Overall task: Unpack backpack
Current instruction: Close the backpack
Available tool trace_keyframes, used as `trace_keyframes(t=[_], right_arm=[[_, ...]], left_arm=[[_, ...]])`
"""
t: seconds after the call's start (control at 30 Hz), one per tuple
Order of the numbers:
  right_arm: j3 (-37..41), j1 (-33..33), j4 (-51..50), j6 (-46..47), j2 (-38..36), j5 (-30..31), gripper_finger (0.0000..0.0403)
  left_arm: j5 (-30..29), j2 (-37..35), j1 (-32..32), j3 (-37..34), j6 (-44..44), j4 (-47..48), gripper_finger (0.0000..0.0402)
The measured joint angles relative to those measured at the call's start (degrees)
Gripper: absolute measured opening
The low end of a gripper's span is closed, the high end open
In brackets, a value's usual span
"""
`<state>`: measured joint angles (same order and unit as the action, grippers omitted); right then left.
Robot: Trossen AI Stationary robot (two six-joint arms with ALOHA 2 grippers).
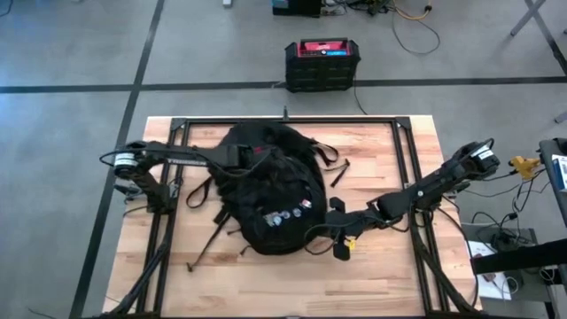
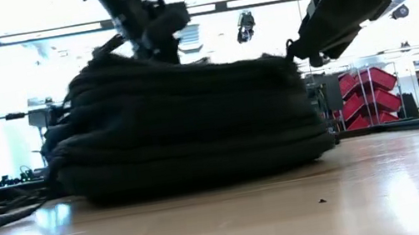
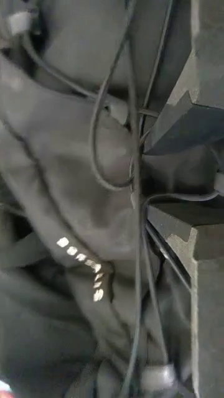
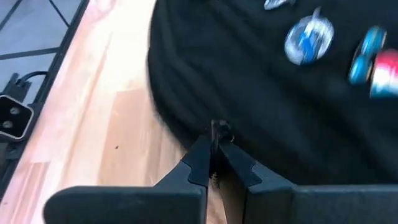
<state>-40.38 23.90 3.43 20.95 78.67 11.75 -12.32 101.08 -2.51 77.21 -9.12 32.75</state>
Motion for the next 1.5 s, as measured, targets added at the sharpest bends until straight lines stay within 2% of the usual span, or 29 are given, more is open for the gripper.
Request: trace_keyframes(t=[0.2,0.33,0.5,0.73,0.83,0.93,1.07,1.5], right_arm=[[0.00,0.44,-1.26,-0.15,-0.08,1.34,0.0001],[-0.04,0.06,-6.19,-0.05,-0.35,6.86,0.0000],[-0.04,-3.05,-9.36,-1.13,-0.35,11.81,0.0000],[-0.04,-12.59,-9.41,-8.67,-0.31,11.26,0.0000],[-0.04,-16.94,-9.79,-12.44,-0.31,11.50,0.0000],[-0.02,-20.17,-10.04,-16.30,-0.61,13.49,0.0000],[-0.51,-24.35,-11.11,-19.24,-2.46,13.46,0.0000],[-0.60,-24.90,-11.04,-19.97,-2.89,12.82,0.0000]], left_arm=[[-4.46,3.69,0.25,7.48,-0.37,15.05,0.0119],[-6.78,2.47,0.47,10.23,-5.66,26.93,0.0119],[-7.10,0.23,2.60,8.60,-14.87,37.01,0.0119],[-5.40,-1.60,9.83,4.05,-27.56,44.32,0.0119],[-6.81,-1.89,14.12,1.64,-30.65,40.31,0.0119],[-8.58,-1.55,16.49,-3.05,-31.01,27.42,0.0119],[-6.05,0.24,17.18,-9.05,-30.88,11.19,0.0119],[-4.71,0.50,17.20,-9.42,-30.97,11.24,0.0119]])
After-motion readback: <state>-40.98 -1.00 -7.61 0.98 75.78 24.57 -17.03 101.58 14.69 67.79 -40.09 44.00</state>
